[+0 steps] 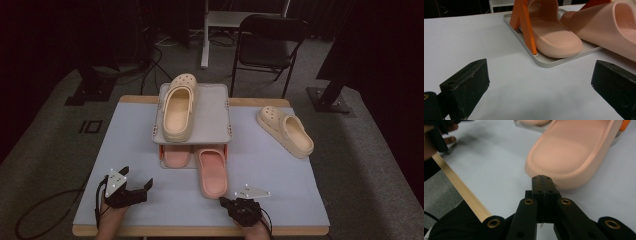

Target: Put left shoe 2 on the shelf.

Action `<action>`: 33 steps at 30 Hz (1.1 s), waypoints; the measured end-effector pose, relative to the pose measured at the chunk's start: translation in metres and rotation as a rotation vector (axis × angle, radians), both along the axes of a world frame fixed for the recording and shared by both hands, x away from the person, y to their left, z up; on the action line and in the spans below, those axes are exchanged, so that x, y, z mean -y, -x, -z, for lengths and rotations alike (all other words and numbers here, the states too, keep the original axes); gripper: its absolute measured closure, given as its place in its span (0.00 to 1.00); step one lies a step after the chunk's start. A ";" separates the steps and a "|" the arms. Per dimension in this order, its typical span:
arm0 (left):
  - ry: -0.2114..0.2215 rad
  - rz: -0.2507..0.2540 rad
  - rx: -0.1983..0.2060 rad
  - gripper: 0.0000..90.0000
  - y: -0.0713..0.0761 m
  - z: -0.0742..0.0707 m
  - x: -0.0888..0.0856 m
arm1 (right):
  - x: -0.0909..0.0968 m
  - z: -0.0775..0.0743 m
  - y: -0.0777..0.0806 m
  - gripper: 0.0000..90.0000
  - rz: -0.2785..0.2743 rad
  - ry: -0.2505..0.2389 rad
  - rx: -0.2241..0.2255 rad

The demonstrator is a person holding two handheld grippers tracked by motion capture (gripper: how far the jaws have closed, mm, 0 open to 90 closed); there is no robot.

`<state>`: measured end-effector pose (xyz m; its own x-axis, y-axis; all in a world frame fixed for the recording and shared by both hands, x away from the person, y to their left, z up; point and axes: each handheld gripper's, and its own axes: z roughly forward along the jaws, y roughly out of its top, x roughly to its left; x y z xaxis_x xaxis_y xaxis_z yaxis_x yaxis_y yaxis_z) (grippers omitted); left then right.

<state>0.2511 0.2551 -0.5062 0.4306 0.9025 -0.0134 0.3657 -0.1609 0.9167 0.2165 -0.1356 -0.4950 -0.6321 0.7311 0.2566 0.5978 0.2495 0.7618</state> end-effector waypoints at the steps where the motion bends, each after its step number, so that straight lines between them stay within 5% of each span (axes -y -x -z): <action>1: -0.003 -0.001 0.001 0.02 0.000 0.000 0.000 | 0.000 0.002 0.000 1.00 -0.002 0.003 -0.003; 5: -0.002 -0.003 0.002 0.02 0.000 0.000 -0.001 | -0.002 0.007 -0.001 1.00 -0.008 0.012 -0.023; 33: 0.004 -0.003 0.001 0.02 0.000 0.000 -0.002 | -0.026 0.006 -0.038 1.00 0.012 0.048 0.038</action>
